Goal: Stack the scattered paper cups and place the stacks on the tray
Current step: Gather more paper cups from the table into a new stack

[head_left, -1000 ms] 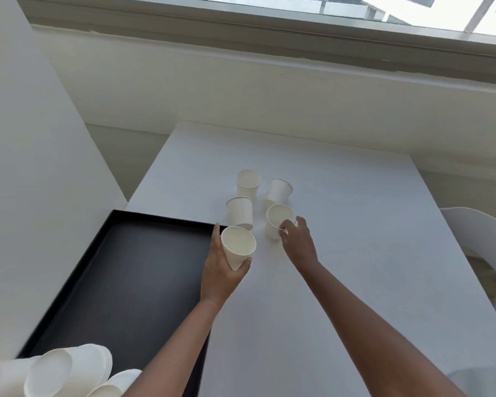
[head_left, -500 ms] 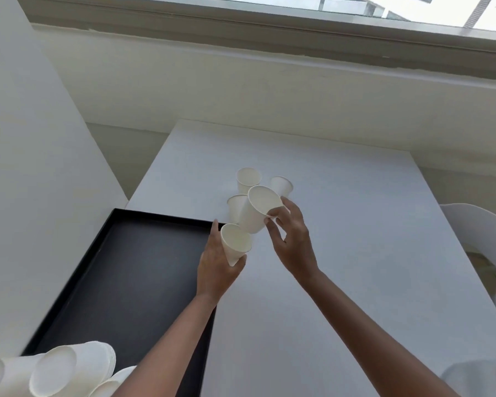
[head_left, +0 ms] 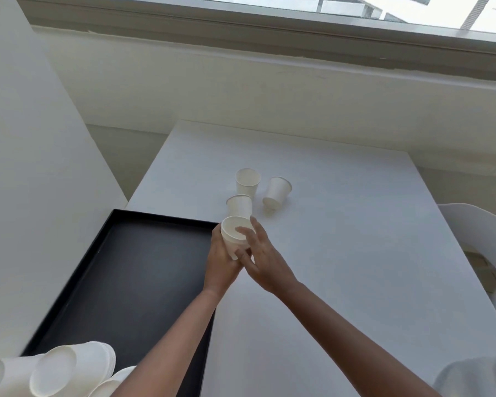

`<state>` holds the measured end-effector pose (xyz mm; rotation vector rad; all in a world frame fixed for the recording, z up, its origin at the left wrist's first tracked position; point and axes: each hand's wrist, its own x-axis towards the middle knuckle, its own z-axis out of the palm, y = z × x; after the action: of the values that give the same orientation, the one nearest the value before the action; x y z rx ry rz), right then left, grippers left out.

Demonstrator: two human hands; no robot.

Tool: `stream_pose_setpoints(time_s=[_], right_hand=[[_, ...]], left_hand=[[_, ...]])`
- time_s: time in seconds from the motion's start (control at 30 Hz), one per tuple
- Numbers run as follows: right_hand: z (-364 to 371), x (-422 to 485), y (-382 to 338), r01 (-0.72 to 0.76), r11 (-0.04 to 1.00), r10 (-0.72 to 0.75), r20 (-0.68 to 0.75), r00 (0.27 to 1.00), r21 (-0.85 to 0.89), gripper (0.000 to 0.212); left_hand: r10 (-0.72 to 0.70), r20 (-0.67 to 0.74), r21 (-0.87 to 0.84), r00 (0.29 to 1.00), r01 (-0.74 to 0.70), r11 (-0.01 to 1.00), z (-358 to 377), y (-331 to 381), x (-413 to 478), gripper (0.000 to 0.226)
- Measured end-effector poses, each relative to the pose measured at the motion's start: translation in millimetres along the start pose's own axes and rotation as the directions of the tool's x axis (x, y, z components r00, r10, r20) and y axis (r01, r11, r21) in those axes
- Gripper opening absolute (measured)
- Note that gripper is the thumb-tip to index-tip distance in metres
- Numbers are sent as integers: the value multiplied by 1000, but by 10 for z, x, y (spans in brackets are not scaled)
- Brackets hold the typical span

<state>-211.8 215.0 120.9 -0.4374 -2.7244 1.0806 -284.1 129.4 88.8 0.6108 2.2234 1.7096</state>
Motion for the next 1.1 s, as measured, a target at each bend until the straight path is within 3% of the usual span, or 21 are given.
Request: stream_pose_setpoints(time_s=[0.13,0.27,0.4,0.5,0.57,0.77,0.93,1.1], right_hand=[[42,16,-10,-78,987,76,20,997,137,52],[52,81,-23,-172,910,204,-46,978,378,65],[18,120,13,-188,872,278,-141,950,453,65],[-29,106,89,-172,860,327,-258,909,481,62],[-62,92,157,-179,838,382,-320,867,515,61],[-144,74,356,-214,835,452,-408,794,507,62],[-153,75,438,-214,869,417,-428,802,445,64],[-135,82,489,-198,912,354,-446,822,358,65]], left_hand=[[-32,-2,-51,999,32,998,21,16,44,61],[-13,30,-118,999,16,993,71,49,47,58],[6,124,-140,992,12,990,92,81,51,62],[51,275,-56,960,-36,998,91,63,87,70],[45,303,65,952,-68,996,95,56,137,73],[-34,113,280,993,1,960,156,108,397,65],[-97,49,436,994,66,898,242,156,631,66],[-212,11,485,977,180,856,316,139,830,76]])
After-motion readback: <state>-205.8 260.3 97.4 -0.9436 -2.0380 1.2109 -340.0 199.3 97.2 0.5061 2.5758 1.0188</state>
